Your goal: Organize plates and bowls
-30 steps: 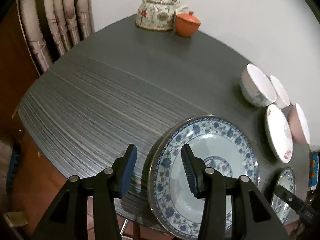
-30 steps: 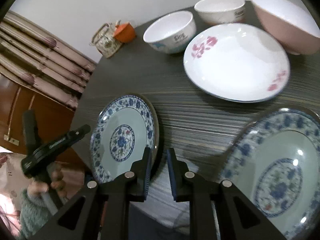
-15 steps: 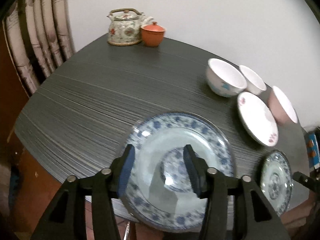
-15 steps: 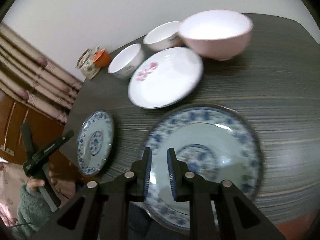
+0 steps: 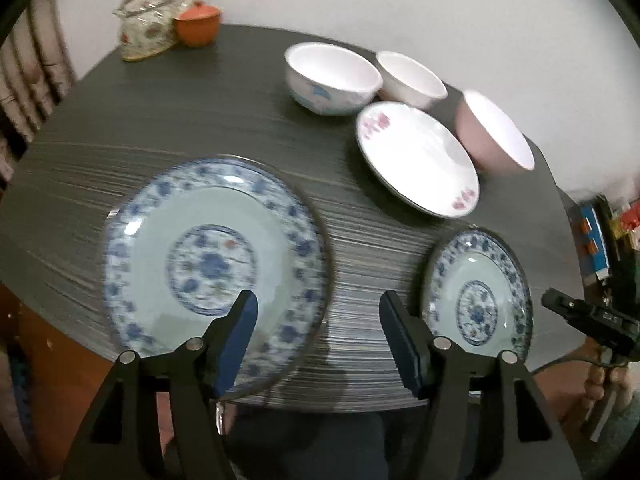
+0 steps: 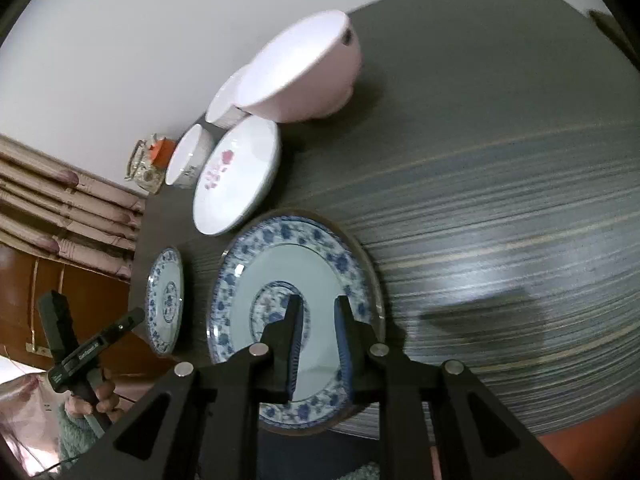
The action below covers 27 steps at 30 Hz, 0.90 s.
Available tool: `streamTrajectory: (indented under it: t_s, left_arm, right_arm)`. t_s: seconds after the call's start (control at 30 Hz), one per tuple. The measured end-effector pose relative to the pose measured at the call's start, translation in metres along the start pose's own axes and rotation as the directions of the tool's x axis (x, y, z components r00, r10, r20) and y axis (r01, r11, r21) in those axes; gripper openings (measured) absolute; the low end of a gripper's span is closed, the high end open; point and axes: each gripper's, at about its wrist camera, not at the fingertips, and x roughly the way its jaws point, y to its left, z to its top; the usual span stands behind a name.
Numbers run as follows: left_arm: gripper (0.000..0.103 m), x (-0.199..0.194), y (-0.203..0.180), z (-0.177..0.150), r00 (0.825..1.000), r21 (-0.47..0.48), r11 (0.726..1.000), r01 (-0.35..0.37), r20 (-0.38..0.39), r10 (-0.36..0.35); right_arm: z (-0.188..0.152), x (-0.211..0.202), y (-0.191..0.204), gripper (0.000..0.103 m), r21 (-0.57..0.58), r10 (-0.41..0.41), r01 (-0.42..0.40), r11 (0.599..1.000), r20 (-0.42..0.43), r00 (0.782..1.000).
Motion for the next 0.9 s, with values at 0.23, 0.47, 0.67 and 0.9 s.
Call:
streamTrajectory:
  t_s: [0.23,0.47,0.67,0.9]
  left_arm:
    - [0.061,0.026,-0.026,0.003,0.995,0.0,0.997,0.072,-0.075,-0.072]
    - [0.061,0.048,-0.037,0.003,0.98,-0.05,0.99,0.133,-0.144,-0.139]
    - [0.061,0.065,-0.046,0.002,0.976,-0.039,0.992,0.122,-0.179,-0.127]
    - [0.06,0.082,-0.05,-0.004,0.97,-0.033,0.993,0.118,-0.21,-0.122]
  right_arm:
    - [0.003,0.001,-0.02,0.018,0.029,-0.007,0.007,1.0,-0.007,1.0]
    - [0.002,0.013,-0.03,0.018,0.05,0.001,0.001,0.999,-0.039,0.999]
    - [0.001,0.019,-0.031,0.018,0.046,0.009,-0.006,0.999,-0.06,0.998]
    - [-0.001,0.027,-0.027,0.018,0.031,0.009,-0.007,0.999,-0.069,0.998]
